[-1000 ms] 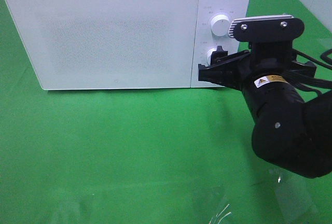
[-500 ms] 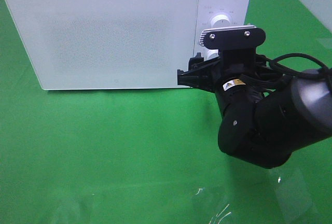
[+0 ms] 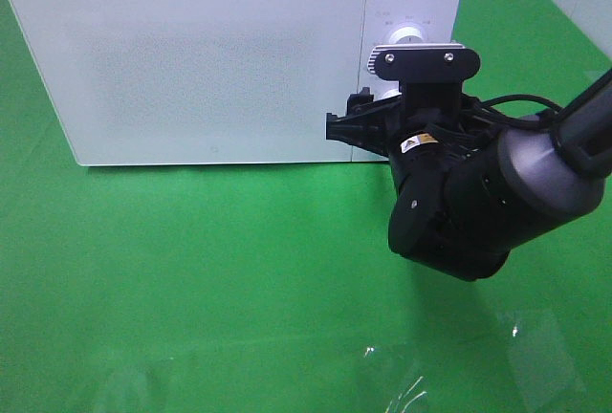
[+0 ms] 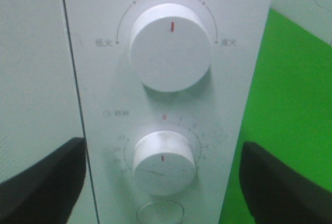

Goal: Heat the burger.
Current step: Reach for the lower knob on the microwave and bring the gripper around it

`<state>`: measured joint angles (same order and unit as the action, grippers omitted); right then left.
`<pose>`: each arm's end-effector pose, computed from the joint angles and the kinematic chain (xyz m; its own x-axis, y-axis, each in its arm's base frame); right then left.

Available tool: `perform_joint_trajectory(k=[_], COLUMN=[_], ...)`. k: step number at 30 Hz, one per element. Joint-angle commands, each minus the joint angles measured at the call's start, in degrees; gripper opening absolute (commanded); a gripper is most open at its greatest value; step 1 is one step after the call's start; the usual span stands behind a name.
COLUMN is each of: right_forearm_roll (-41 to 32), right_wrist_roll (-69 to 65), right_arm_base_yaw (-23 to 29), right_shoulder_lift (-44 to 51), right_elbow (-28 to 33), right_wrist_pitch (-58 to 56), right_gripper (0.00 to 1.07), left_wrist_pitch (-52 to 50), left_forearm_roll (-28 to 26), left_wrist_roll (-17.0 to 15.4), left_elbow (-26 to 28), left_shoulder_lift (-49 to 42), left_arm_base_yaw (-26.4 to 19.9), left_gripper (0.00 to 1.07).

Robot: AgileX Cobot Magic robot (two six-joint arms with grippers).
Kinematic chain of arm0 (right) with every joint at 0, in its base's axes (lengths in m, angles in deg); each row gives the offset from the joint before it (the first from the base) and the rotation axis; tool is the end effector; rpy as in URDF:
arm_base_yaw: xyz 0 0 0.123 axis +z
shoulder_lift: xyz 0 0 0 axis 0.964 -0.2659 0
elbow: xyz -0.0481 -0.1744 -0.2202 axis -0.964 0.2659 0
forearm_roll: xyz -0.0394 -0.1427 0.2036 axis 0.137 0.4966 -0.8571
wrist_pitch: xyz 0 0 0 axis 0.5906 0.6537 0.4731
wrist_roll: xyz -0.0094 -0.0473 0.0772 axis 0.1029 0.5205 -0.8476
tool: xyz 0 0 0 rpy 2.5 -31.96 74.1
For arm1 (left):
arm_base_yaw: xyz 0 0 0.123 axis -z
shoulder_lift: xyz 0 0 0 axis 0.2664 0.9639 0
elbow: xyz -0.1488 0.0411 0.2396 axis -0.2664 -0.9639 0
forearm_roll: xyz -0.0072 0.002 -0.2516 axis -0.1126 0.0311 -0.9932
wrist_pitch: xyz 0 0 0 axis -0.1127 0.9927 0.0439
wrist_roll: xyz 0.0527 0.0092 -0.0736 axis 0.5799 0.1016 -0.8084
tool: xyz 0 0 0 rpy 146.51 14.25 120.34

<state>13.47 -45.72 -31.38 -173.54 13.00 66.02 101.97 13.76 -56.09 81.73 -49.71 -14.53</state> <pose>0.2934 0.1825 0.1335 -0.1060 -0.0232 -0.9941 0.0892 0.9955 -0.0327 -0.0073 -0.0113 0.2832 -0.4171 0.0191 -0.9086 0.1344 0.9901 -0.0409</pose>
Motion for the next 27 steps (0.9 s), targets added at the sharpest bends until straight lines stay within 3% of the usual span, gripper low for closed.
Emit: perform_joint_trajectory(k=[1, 15, 27], right_forearm_roll=[1.38, 3.09, 4.41], right_wrist_roll=[-0.86, -0.80, -0.80], right_arm_base_yaw=[-0.80, -2.06, -4.13], right_shoulder_lift=[-0.52, -6.47, -6.53], right_elbow=[-0.97, -6.30, -6.42], right_wrist_pitch=[-0.23, -1.89, -2.18], right_gripper=[0.76, 0.76, 0.76], left_wrist_pitch=[-0.46, -0.46, -0.46], left_forearm_roll=[-0.17, -0.17, -0.06], left_wrist_roll=[-0.23, -0.23, -0.23], left_elbow=[-0.23, -0.23, -0.23], left_shoulder_lift=[-1.09, -1.03, -1.03], left_arm_base_yaw=[-0.06, -0.06, -0.06], left_gripper=[1.00, 1.00, 1.00])
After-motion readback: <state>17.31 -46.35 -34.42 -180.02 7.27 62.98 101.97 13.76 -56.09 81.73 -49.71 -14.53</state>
